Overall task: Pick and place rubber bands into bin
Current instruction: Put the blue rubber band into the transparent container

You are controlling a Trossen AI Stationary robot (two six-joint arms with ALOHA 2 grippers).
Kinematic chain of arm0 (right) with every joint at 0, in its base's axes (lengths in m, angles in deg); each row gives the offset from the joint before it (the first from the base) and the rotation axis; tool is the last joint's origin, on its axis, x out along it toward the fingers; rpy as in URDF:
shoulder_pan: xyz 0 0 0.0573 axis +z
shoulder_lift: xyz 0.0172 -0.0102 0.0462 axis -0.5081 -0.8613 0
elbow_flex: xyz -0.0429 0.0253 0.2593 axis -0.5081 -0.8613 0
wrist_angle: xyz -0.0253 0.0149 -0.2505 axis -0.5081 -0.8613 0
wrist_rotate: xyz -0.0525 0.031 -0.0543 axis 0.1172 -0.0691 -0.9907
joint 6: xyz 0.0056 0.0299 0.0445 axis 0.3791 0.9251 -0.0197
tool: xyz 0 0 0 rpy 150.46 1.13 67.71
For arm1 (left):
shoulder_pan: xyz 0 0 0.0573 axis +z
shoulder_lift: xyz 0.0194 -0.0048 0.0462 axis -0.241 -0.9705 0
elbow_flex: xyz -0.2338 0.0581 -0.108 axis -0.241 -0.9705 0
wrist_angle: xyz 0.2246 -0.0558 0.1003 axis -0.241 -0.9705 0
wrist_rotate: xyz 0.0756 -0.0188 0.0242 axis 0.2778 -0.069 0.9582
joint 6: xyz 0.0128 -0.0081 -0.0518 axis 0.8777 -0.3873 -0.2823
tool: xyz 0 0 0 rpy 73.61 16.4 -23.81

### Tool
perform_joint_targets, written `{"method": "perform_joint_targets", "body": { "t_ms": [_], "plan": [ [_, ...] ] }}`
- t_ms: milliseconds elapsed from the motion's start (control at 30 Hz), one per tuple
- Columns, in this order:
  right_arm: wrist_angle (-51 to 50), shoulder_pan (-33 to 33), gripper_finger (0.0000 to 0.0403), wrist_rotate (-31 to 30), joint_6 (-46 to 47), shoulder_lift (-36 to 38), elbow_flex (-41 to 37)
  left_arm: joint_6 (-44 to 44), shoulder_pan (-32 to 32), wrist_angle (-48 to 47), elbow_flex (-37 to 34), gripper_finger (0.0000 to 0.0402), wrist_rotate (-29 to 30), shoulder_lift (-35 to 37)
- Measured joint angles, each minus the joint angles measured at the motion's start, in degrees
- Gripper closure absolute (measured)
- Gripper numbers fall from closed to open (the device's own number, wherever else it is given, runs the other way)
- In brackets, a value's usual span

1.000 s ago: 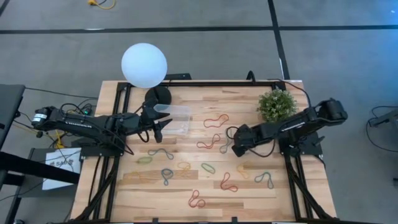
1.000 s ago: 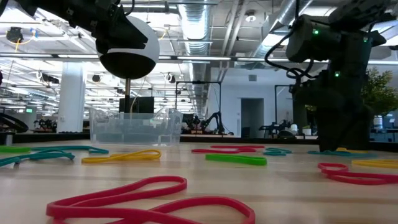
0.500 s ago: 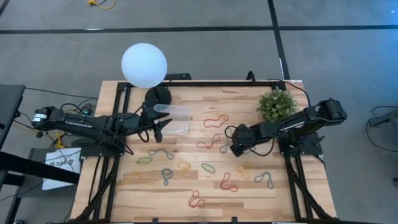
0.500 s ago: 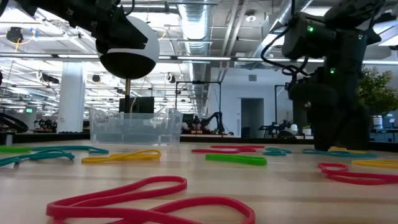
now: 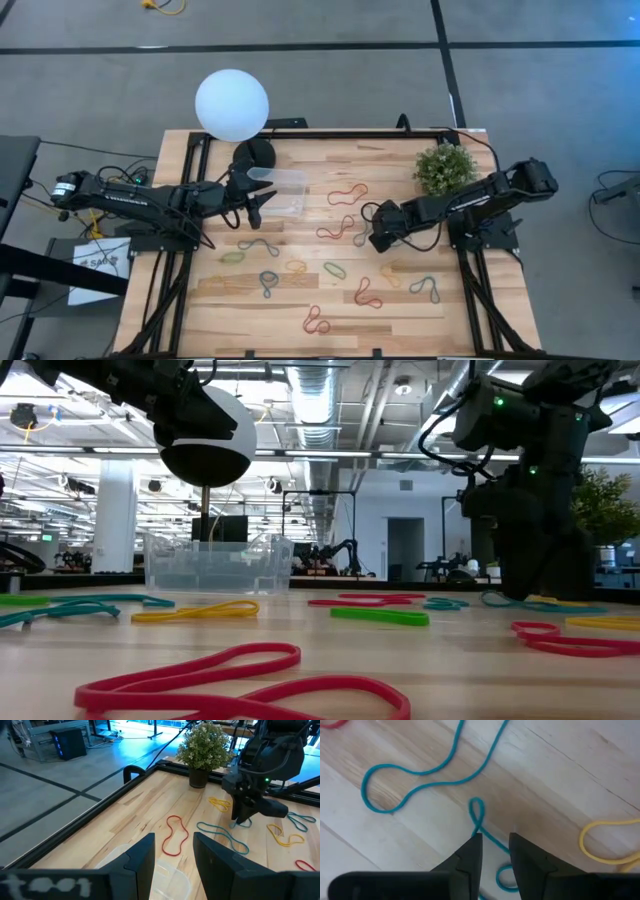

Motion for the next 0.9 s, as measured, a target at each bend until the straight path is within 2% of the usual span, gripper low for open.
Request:
{"method": "perform_joint_targets", "body": {
  "t_ms": [900],
  "plan": [
    [3.97, -0.61, 0.0312, -2.24, -0.33, 0.45, 0.01, -0.04, 0.00, 0.00, 0.00, 0.0278, 0.00, 0.00]
  ]
}}
